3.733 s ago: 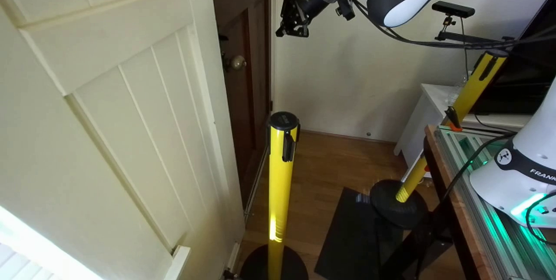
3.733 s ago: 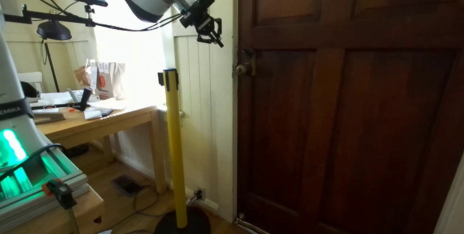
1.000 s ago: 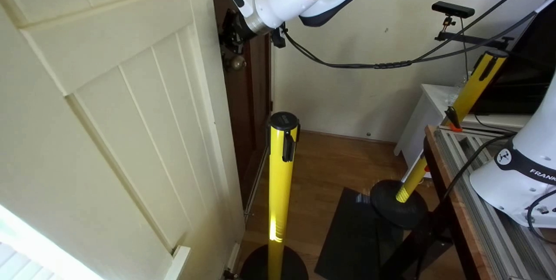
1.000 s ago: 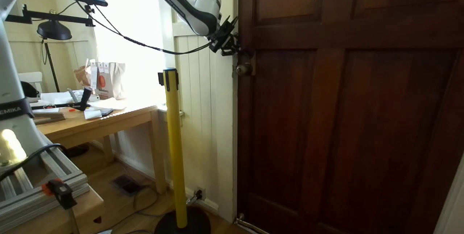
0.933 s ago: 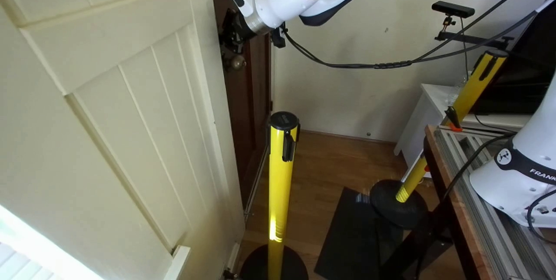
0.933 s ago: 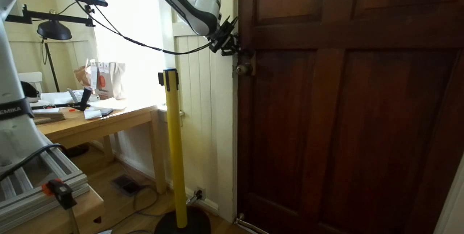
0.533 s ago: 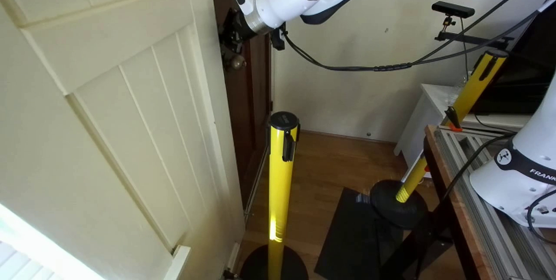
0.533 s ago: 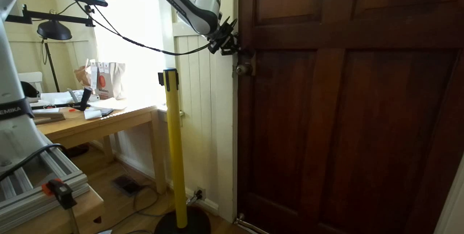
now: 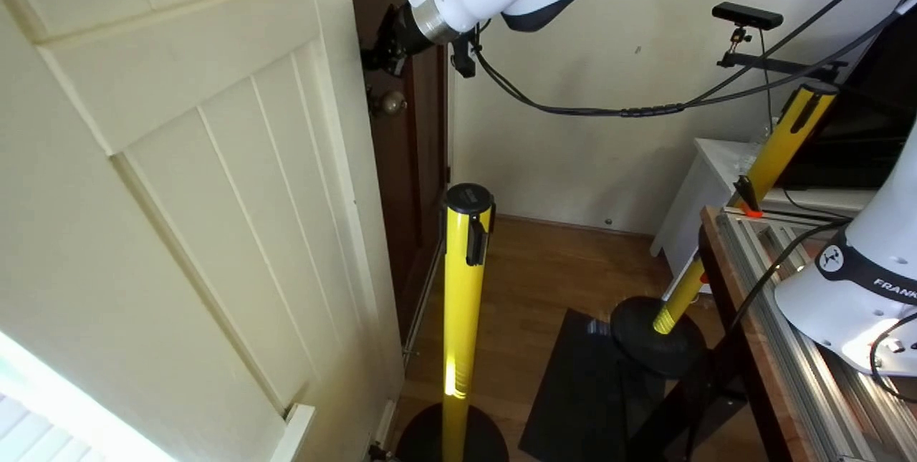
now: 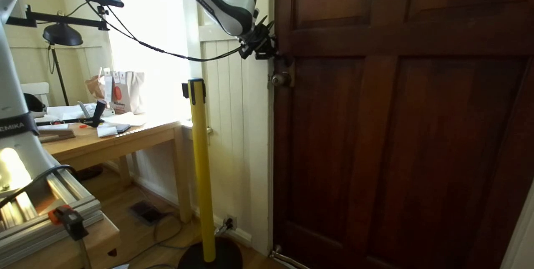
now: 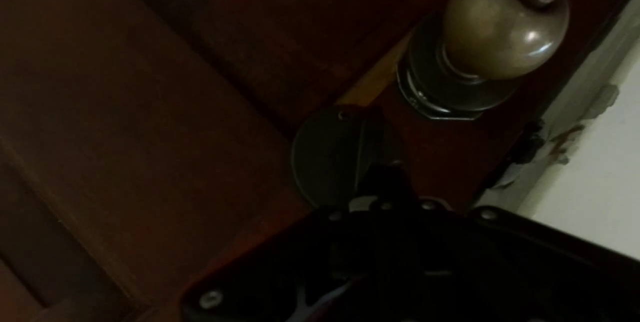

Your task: Turn the lock on the door.

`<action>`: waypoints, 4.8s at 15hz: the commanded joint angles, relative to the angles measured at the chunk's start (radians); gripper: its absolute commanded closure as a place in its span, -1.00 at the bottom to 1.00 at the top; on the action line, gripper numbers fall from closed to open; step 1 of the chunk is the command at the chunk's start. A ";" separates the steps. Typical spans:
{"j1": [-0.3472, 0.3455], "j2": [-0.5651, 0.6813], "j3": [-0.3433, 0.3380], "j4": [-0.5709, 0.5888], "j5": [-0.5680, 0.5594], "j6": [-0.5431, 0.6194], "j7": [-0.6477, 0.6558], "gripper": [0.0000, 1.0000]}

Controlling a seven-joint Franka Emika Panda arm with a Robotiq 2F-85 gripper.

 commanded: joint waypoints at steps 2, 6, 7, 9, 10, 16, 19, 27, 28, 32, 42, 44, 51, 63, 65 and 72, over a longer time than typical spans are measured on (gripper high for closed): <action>-0.033 -0.056 -0.053 -0.054 0.057 -0.017 0.027 1.00; -0.040 -0.081 -0.076 -0.076 0.106 0.010 0.076 1.00; -0.044 -0.088 -0.083 -0.083 0.112 0.022 0.088 1.00; -0.049 -0.104 -0.102 -0.092 0.113 0.034 0.117 1.00; -0.056 -0.116 -0.131 -0.097 0.122 0.017 0.121 1.00; -0.119 -0.147 -0.243 -0.134 0.245 0.098 0.050 1.00; -0.098 -0.153 -0.262 -0.223 0.214 0.261 0.019 1.00; 0.093 -0.141 -0.347 -0.248 -0.107 0.429 0.227 1.00; 0.132 -0.145 -0.373 -0.241 -0.143 0.429 0.255 1.00; 0.228 -0.182 -0.396 -0.213 -0.142 0.385 0.271 1.00; 0.221 -0.170 -0.341 -0.166 -0.069 0.369 0.230 1.00; 0.209 -0.158 -0.309 -0.149 -0.039 0.336 0.209 1.00; 0.178 -0.093 -0.239 -0.106 -0.014 0.211 0.212 1.00; 0.058 -0.001 -0.116 -0.025 0.105 0.122 0.084 1.00; 0.048 0.010 -0.109 -0.006 0.098 0.127 0.089 1.00; 0.027 0.030 -0.088 0.040 0.091 0.134 0.096 1.00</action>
